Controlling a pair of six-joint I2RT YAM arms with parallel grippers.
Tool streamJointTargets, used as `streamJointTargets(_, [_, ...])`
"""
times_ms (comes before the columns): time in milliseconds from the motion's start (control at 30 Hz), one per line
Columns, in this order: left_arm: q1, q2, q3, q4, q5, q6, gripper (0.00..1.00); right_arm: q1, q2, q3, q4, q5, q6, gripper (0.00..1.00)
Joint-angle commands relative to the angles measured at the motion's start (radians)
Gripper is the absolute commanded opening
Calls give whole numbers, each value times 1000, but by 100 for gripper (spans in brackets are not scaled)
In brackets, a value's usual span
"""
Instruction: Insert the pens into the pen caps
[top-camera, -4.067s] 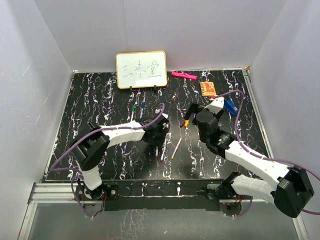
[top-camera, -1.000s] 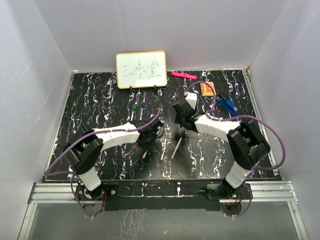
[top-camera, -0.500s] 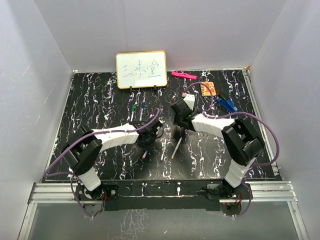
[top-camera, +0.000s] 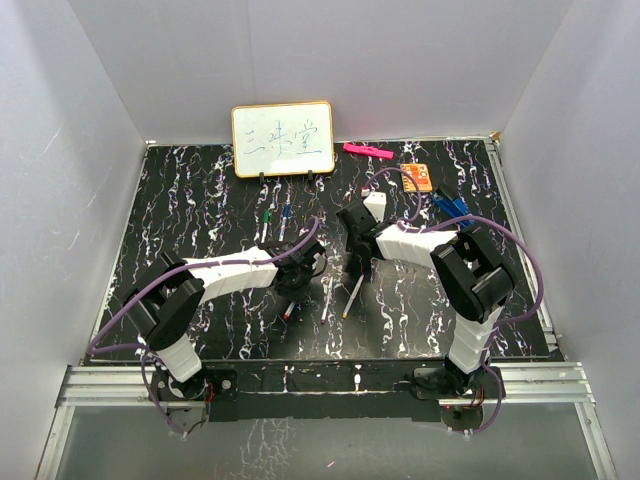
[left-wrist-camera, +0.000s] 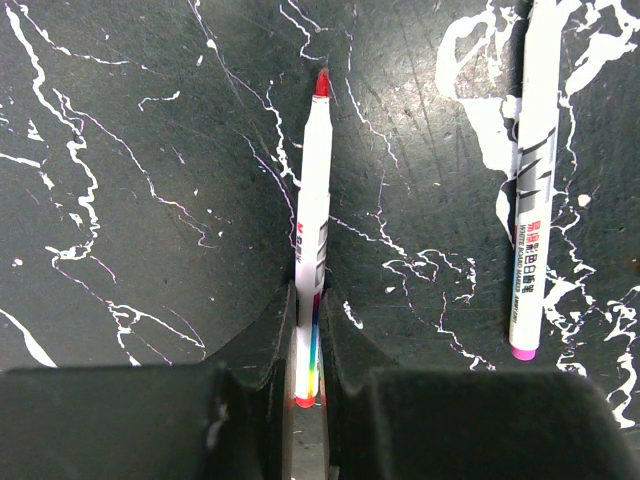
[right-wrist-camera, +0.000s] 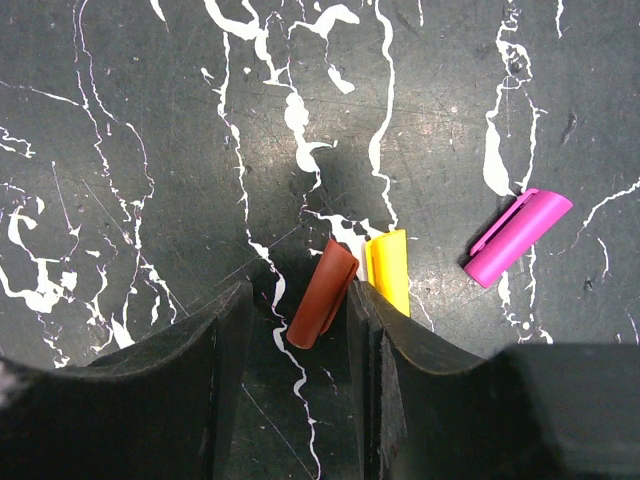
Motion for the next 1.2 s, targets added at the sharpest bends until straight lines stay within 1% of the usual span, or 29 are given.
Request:
streamJointTargets(0, [5, 58, -49, -25, 8, -9, 0, -7, 15, 46, -3, 35, 22, 40])
streamJointTargets(167, [4, 62, -44, -18, 9, -8, 0, -10, 42, 56, -7, 31, 22, 38])
streamJointTargets(367, [5, 59, -39, -11, 9, -8, 0, -10, 82, 67, -36, 11, 22, 28])
streamJointTargets(467, [5, 55, -34, -14, 8, -8, 0, -10, 89, 56, -55, 2, 24, 26])
streamJointTargets(500, [5, 55, -32, -14, 8, -7, 0, -10, 92, 53, -69, -4, 24, 24])
streamJointTargets(600, [6, 52, -30, -17, 9, -5, 0, -8, 101, 46, -99, -25, 15, 21])
streamJointTargets(700, [5, 49, -30, -21, 11, -2, 0, -7, 103, 32, -123, -42, 4, 21])
streamJointTargets(867, [5, 48, -30, -25, 13, 0, 0, -2, 84, -4, -144, -42, -4, 25])
streamJointTargets(1167, [6, 47, -21, -27, 16, 2, 0, -2, 81, -24, -158, -55, 0, 22])
